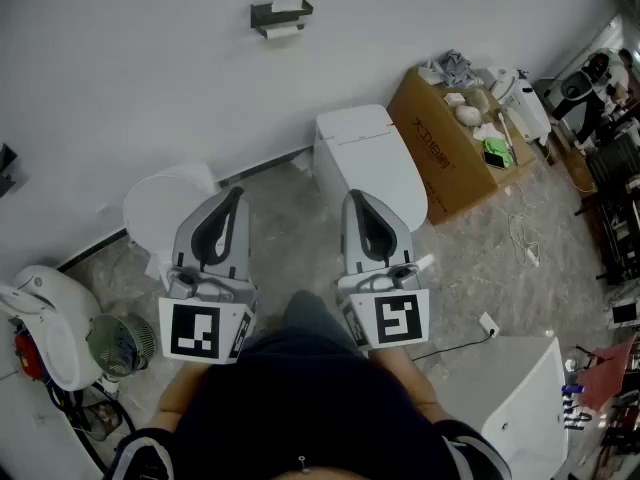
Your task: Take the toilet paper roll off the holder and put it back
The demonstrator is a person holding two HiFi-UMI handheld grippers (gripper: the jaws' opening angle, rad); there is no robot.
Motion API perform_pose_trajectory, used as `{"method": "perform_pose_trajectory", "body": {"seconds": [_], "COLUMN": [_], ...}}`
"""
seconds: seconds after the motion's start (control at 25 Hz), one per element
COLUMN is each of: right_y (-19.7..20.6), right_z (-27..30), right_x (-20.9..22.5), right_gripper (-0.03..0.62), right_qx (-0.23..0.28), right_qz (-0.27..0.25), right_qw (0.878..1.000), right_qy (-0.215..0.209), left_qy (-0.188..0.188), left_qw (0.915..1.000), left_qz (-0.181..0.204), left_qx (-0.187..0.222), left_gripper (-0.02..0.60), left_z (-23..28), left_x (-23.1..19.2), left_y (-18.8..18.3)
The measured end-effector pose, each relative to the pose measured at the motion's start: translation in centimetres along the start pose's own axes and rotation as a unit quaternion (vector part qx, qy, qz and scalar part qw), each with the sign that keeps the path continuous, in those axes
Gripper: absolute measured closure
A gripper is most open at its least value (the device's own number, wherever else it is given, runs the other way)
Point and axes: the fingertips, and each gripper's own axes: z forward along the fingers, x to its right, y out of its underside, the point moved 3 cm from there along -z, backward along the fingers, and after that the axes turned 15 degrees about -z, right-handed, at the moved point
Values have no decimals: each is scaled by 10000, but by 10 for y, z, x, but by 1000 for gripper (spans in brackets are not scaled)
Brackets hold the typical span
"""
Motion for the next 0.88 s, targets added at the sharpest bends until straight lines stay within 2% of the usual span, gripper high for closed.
{"method": "perform_pose_trajectory", "body": {"seconds": [0.2,0.56,0.6,0.64,0.68,0.88], "right_y": [6,29,32,35,38,46], "right_z": [14,96,108,122,135,198], "right_x": [14,41,46,50,55,91], "right_gripper": [577,574,560,495,482,476], "right_qx": [236,370,395,412,426,540], "right_qz": [160,123,130,134,132,142], "right_qw": [9996,9980,9975,9970,9965,9941], "right_qy": [-62,-501,-563,-636,-712,-926], "left_qy": [52,-330,-389,-444,-496,-659], "left_qw": [9999,9993,9991,9988,9986,9974], "left_qz": [63,146,167,180,180,212], "left_qx": [-60,23,47,63,76,197], "left_gripper": [580,580,580,580,580,580], "left_z": [19,90,102,114,127,193], "left_x": [3,-26,-31,-36,-40,-54], "left_y": [7,12,12,12,13,6]}}
